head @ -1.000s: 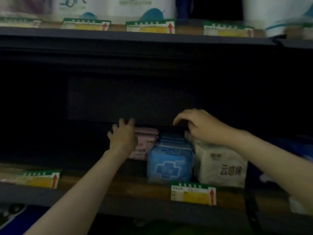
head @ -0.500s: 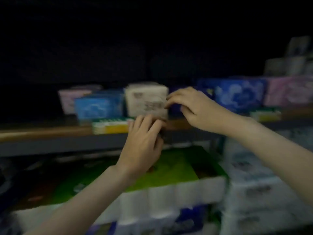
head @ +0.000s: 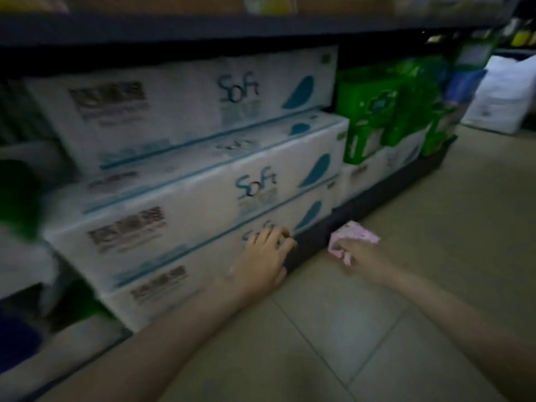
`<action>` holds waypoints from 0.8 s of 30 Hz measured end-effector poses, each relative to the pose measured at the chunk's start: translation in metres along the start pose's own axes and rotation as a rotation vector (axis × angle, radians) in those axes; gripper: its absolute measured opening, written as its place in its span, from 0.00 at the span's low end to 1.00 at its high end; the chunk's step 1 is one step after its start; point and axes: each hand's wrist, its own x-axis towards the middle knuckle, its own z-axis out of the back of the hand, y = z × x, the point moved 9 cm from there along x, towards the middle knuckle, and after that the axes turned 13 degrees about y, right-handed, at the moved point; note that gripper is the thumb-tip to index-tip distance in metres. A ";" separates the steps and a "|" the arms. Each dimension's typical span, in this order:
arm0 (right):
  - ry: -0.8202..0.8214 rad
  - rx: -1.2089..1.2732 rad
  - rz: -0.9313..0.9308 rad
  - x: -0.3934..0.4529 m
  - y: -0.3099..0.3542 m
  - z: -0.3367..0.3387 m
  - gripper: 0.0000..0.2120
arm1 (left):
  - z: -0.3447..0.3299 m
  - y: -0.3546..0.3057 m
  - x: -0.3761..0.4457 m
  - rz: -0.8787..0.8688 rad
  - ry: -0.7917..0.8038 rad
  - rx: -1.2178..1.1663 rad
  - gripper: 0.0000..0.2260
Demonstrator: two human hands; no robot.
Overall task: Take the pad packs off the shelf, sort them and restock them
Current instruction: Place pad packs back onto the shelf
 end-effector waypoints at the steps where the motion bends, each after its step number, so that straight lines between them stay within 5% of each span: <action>1: 0.078 -0.036 -0.029 0.004 -0.029 -0.022 0.10 | -0.019 -0.005 0.017 0.034 0.055 0.000 0.19; 5: 0.323 -0.137 -0.134 0.022 -0.112 -0.089 0.27 | -0.088 -0.008 0.068 0.134 0.230 0.057 0.21; 13: 0.042 -0.462 -0.084 0.114 -0.169 -0.080 0.36 | -0.162 -0.008 0.134 0.150 0.287 -0.015 0.19; 15: -0.097 -0.389 -0.069 0.136 -0.183 -0.068 0.30 | -0.177 -0.008 0.144 0.145 0.297 -0.036 0.19; 17: 0.041 -0.412 -0.086 0.161 -0.203 -0.071 0.27 | -0.189 -0.005 0.151 0.146 0.292 -0.060 0.19; 20: 0.267 -0.497 -0.194 0.191 -0.230 -0.077 0.46 | -0.200 0.000 0.157 0.152 0.262 -0.101 0.18; 24: 0.288 -0.567 -0.162 0.202 -0.243 -0.077 0.53 | -0.222 0.002 0.155 0.169 0.282 -0.170 0.18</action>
